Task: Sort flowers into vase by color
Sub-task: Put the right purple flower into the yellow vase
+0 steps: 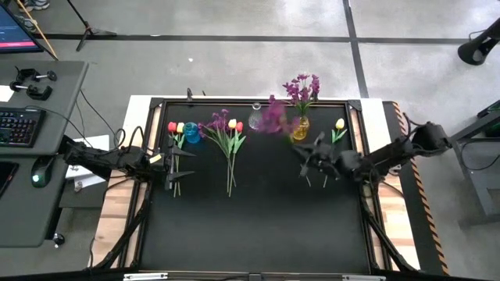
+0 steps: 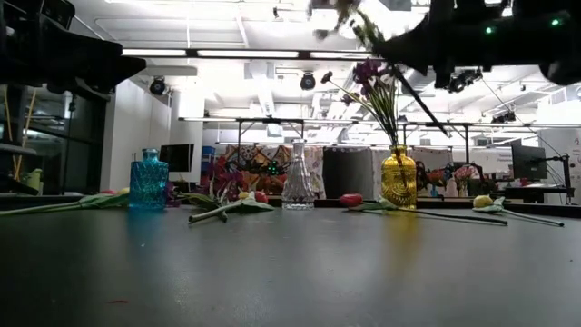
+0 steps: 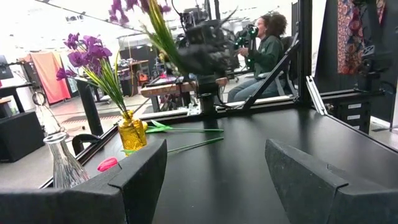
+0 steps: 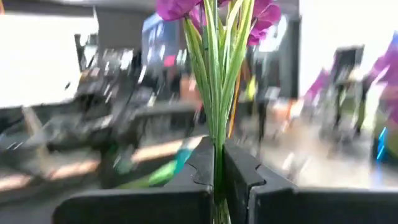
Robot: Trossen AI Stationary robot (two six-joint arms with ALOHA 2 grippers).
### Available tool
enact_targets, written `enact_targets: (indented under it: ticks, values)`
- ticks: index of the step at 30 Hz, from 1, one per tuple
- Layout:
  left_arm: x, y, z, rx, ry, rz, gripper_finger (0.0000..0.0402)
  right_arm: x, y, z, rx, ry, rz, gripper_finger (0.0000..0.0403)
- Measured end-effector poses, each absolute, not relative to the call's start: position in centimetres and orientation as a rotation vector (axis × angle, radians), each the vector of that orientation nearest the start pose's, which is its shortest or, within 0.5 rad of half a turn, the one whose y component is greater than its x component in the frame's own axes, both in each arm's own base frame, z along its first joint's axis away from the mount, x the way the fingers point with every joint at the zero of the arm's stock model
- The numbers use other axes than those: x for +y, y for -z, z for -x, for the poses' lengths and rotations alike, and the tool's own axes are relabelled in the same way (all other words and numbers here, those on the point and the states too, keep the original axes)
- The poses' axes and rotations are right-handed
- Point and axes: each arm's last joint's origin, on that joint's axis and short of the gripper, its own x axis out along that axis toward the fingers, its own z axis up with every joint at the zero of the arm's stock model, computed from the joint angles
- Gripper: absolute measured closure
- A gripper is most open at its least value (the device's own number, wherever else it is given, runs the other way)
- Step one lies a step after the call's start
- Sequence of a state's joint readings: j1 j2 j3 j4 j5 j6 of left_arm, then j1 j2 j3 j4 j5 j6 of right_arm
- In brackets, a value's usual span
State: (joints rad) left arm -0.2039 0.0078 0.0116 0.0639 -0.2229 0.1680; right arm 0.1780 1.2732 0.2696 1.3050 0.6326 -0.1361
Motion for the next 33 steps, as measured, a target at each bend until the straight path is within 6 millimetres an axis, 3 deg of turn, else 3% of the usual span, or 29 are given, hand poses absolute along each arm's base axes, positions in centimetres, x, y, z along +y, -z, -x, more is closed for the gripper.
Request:
enact_targets:
  ticks: [5,13,18,26,33]
  values:
    - [-1.3,-17.3,-9.6,-0.064,-0.025,-0.154,0.014,-0.6,-22.1,-19.8,-0.436,0.547,0.131,0.0403]
    - [-1.3,-17.3,-9.6,-0.065,-0.024,-0.154,0.014,-5.7,-23.8,-19.6,-0.508,0.741,0.174,0.0403]
    - [-1.3,-17.3,-9.6,-0.064,-0.024,-0.154,0.014,-8.0,-23.9,-19.0,-0.526,0.84,0.151,0.0403]
    - [-1.3,-17.3,-9.6,-0.064,-0.024,-0.154,0.014,-10.0,-22.0,-20.3,-0.436,0.879,0.136,0.0403]
    - [-1.3,-17.3,-9.6,-0.064,-0.025,-0.154,0.014,-10.3,-21.9,-21.3,-0.393,0.886,0.199,0.0403]
